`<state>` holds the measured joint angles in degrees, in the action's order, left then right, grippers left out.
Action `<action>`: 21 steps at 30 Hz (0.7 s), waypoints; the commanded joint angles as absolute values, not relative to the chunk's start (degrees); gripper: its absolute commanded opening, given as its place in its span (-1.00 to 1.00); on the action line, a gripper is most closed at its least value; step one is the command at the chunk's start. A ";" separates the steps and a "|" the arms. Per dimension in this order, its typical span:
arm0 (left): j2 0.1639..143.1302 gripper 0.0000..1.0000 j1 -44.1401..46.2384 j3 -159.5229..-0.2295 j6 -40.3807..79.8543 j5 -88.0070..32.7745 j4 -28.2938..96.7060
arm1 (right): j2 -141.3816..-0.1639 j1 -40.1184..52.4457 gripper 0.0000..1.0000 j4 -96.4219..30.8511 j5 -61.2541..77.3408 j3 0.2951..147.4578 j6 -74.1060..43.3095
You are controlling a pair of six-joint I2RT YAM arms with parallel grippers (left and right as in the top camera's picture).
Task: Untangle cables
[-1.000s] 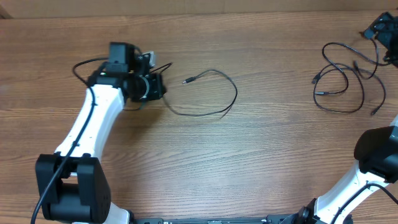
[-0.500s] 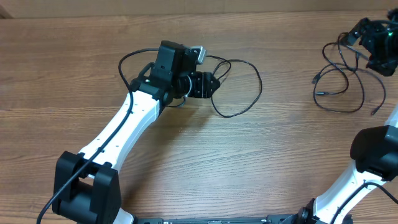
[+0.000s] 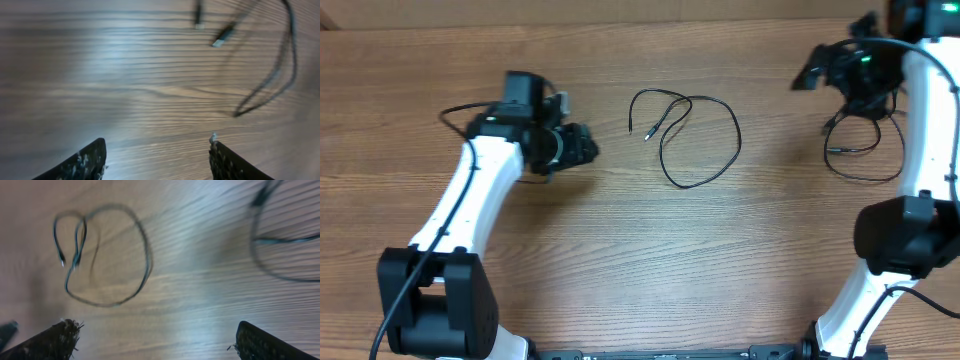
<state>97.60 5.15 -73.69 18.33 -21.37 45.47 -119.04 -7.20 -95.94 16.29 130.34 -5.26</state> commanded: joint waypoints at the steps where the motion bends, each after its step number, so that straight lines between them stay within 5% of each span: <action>1: 96.95 0.38 0.49 -74.30 18.20 -19.44 48.69 | -119.09 -1.13 1.00 -94.96 16.86 126.76 -4.67; 9: 96.97 0.60 -1.85 -74.30 19.75 4.56 57.89 | -119.09 13.67 1.00 -82.67 18.11 115.26 -6.15; 17: 96.97 0.79 -1.85 -74.30 19.75 5.98 59.57 | -119.09 24.97 1.00 -61.82 7.68 100.44 -11.57; 21: 96.97 0.81 -1.85 -74.30 19.73 5.23 59.57 | -119.09 28.32 0.66 -51.77 1.96 93.73 -13.96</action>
<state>97.58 -1.65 -73.71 19.35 4.05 59.46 -119.17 26.89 -56.25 9.26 97.73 -10.79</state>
